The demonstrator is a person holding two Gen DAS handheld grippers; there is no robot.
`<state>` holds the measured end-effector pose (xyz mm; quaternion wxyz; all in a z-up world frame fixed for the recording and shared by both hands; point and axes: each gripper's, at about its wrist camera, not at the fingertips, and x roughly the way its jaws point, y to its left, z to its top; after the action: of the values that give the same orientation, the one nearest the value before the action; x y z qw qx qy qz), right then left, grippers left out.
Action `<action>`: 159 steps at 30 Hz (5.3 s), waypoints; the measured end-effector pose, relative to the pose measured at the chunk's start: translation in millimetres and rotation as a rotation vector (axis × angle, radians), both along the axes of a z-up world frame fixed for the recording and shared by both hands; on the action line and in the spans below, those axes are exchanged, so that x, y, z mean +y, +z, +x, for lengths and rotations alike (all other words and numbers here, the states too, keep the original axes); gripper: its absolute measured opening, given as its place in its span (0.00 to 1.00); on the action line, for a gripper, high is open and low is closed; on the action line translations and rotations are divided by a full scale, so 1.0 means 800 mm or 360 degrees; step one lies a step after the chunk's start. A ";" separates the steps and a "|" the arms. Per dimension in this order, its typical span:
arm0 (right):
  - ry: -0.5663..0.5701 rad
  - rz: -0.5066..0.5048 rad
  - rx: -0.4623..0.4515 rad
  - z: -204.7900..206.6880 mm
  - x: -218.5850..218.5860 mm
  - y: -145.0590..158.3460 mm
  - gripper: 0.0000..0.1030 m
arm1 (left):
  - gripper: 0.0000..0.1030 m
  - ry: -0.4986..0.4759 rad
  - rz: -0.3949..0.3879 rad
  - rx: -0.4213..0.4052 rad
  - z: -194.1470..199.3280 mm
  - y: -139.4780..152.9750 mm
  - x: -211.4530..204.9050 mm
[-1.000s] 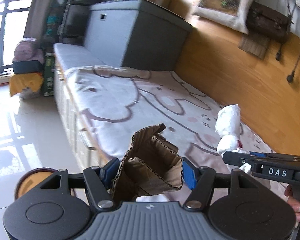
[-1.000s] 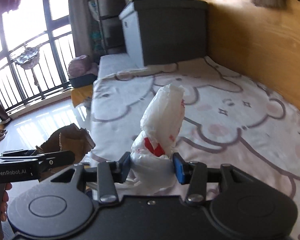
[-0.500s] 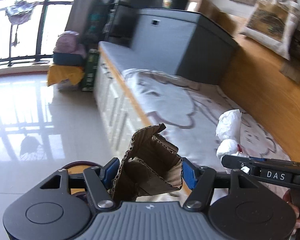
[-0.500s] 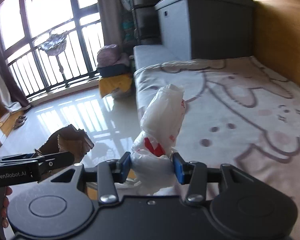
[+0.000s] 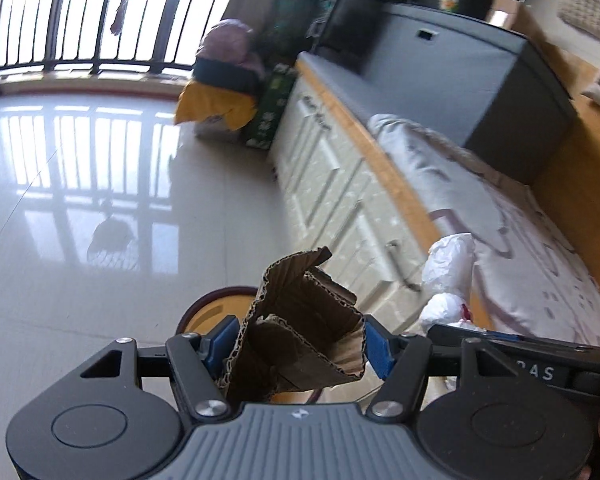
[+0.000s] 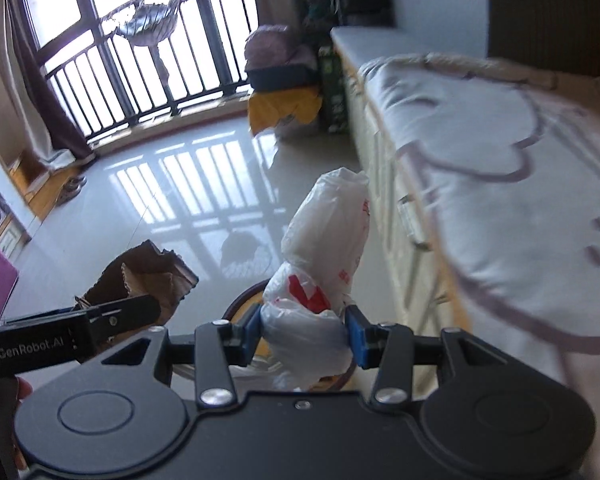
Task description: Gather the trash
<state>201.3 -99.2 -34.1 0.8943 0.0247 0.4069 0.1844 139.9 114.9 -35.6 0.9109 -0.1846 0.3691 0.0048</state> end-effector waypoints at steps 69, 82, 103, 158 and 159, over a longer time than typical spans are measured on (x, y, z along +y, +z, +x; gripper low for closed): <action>0.0294 -0.0298 0.0654 0.142 0.065 -0.215 1.00 | 1.00 0.0124 -0.0019 0.0778 0.141 -0.216 0.043; 0.0239 -0.0318 0.0631 0.140 0.053 -0.197 1.00 | 1.00 0.0106 0.0118 0.0791 0.126 -0.187 0.051; 0.0217 -0.0248 0.0389 0.090 0.022 -0.048 0.99 | 1.00 0.0137 0.0264 0.0570 0.070 -0.040 0.030; -0.0126 -0.0148 -0.0332 -0.146 -0.134 0.069 1.00 | 1.00 0.0073 0.0618 -0.0035 -0.140 0.063 -0.094; -0.0127 -0.0154 -0.0338 -0.148 -0.133 0.067 1.00 | 1.00 0.0076 0.0597 -0.0039 -0.141 0.062 -0.091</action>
<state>83.3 -205.7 19.8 0.9392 -0.0219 0.3170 0.1304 27.1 41.9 13.8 0.9334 -0.0202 0.3461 0.0928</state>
